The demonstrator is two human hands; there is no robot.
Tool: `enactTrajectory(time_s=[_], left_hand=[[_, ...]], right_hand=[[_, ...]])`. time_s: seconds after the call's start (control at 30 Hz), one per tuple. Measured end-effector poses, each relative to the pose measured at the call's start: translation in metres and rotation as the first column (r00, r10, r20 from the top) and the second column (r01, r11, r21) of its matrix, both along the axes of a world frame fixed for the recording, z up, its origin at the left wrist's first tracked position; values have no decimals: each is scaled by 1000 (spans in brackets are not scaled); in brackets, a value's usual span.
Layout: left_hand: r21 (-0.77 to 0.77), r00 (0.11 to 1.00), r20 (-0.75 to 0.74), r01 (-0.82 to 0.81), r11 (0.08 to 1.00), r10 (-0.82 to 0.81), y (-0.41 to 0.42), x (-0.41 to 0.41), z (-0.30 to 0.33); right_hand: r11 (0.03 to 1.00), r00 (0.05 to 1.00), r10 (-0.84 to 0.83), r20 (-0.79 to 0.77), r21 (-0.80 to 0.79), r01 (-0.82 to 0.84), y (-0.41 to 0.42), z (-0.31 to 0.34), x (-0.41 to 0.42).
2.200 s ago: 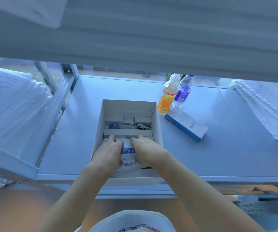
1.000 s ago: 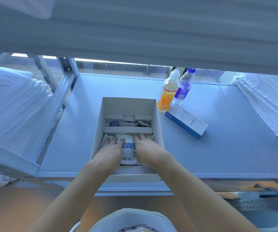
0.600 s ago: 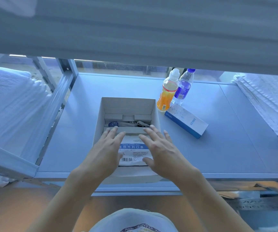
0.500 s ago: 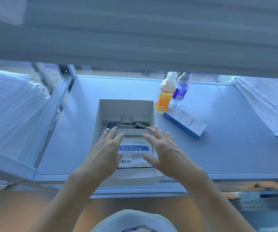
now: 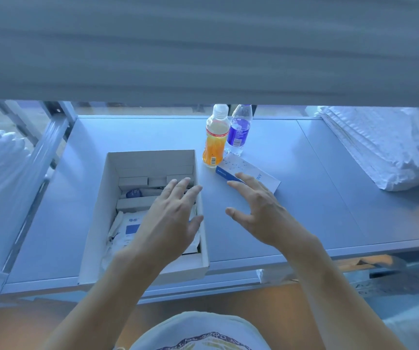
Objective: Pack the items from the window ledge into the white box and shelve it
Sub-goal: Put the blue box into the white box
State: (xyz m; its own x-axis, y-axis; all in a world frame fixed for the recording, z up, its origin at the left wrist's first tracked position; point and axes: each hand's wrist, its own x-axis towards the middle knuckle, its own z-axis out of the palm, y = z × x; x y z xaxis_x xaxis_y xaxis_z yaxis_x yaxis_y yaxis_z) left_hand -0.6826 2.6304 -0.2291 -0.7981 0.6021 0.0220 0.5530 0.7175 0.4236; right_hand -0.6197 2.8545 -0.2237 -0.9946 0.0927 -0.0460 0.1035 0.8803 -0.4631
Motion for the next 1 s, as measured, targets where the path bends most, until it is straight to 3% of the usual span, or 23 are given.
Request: enactTrajectory(time_s=[0.27, 0.43, 0.6, 0.8, 1.0], left_hand=[[10, 1000, -20, 13, 1000, -13, 44, 6, -2], [-13, 1000, 2, 12, 1000, -12, 64, 16, -11], [-1, 1000, -12, -20, 1000, 20, 78, 27, -17], [57, 999, -32, -14, 998, 16, 98, 31, -16], [56, 996, -37, 80, 995, -79, 122, 39, -24]], right_hand=[[995, 989, -101, 112, -5, 102, 65, -38, -20], [974, 955, -221, 199, 101, 204, 106, -78, -36], [974, 952, -188, 241, 169, 150, 122, -107, -38], [976, 979, -188, 74, 127, 178, 135, -109, -36], [991, 990, -130, 60, 38, 128, 143, -103, -15]])
